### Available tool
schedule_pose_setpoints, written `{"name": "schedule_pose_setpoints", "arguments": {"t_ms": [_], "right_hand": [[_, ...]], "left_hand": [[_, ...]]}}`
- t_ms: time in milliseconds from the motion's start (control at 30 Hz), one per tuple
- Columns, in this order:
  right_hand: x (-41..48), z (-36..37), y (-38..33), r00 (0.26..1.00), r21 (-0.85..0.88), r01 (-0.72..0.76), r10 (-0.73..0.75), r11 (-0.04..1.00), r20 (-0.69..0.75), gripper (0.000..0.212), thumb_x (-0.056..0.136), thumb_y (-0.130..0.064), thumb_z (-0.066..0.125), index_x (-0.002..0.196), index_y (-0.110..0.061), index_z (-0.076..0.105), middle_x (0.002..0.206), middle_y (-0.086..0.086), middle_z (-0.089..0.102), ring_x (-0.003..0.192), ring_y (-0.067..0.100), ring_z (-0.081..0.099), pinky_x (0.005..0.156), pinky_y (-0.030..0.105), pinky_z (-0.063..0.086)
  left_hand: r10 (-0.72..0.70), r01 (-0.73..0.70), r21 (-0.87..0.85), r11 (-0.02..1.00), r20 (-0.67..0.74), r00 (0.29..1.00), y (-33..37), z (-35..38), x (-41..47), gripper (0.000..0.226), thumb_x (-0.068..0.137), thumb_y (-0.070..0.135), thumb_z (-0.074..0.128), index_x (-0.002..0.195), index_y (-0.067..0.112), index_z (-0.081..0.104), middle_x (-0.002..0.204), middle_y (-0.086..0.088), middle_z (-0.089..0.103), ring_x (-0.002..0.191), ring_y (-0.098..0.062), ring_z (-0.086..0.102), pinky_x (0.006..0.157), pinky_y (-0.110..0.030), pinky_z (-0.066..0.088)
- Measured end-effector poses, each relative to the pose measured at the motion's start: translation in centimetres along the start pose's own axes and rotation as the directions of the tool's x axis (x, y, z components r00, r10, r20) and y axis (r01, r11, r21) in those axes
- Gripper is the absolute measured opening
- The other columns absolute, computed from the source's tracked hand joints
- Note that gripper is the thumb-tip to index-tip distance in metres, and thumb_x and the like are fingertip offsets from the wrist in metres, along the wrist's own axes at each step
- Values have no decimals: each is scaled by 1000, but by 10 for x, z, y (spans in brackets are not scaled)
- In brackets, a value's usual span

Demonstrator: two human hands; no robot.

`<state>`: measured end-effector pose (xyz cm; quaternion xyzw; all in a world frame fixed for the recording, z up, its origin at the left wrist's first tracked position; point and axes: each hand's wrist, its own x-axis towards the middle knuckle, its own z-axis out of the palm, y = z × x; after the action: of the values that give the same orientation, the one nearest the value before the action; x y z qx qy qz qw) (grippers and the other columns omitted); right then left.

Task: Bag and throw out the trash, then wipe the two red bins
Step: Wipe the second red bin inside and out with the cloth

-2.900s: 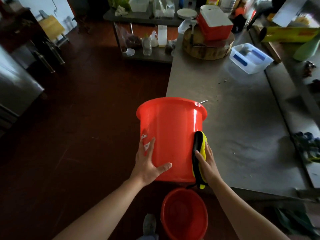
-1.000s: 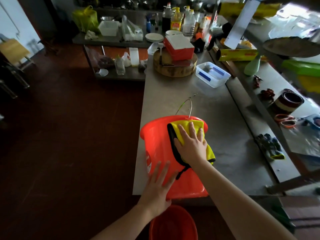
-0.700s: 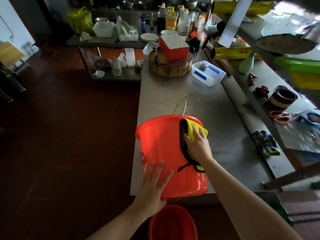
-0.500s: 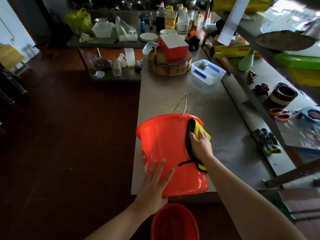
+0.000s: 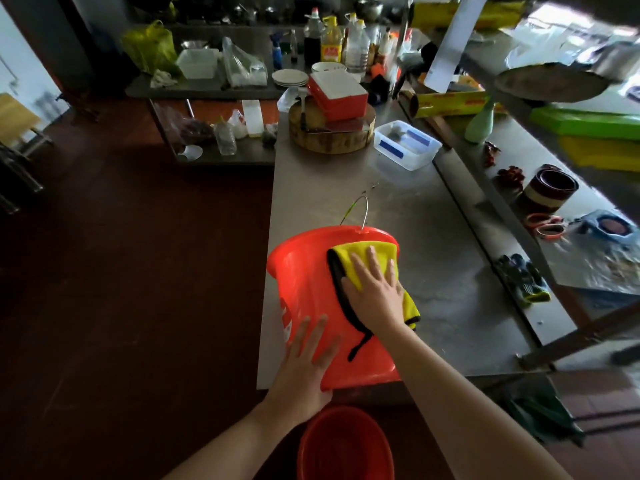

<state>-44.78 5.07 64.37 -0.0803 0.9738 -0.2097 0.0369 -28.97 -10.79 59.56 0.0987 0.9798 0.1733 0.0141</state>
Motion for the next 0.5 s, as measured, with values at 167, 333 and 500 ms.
{"name": "schedule_pose_setpoints", "arguments": {"t_ms": [167,333,500], "right_hand": [[-12,1,56,956,457,-293,273,839,111,64,98,-62,43,157,-47,23,168,-9,19,150,27,31,115,43,33],[-32,5,53,946,442,-319,305,838,105,65,98,-63,37,158,-49,16,168,-8,18,152,27,26,116,50,33],[-49,10,0,1000,-14,0,0,1000,-11,62,98,-68,28,154,-55,5,169,-15,-9,155,36,-10,120,62,10]], "left_hand": [[-28,28,-54,998,1,1000,-4,1,-3,117,77,34,79,156,49,-5,165,10,-25,150,-24,-29,115,-61,31],[-3,3,8,1000,10,1000,2,1,2,116,77,37,77,157,47,-6,165,7,-24,151,-28,-26,117,-60,28],[52,-51,53,997,-18,998,7,-1,6,113,75,43,74,161,36,1,169,-1,-8,154,-35,-10,118,-62,22]]}}
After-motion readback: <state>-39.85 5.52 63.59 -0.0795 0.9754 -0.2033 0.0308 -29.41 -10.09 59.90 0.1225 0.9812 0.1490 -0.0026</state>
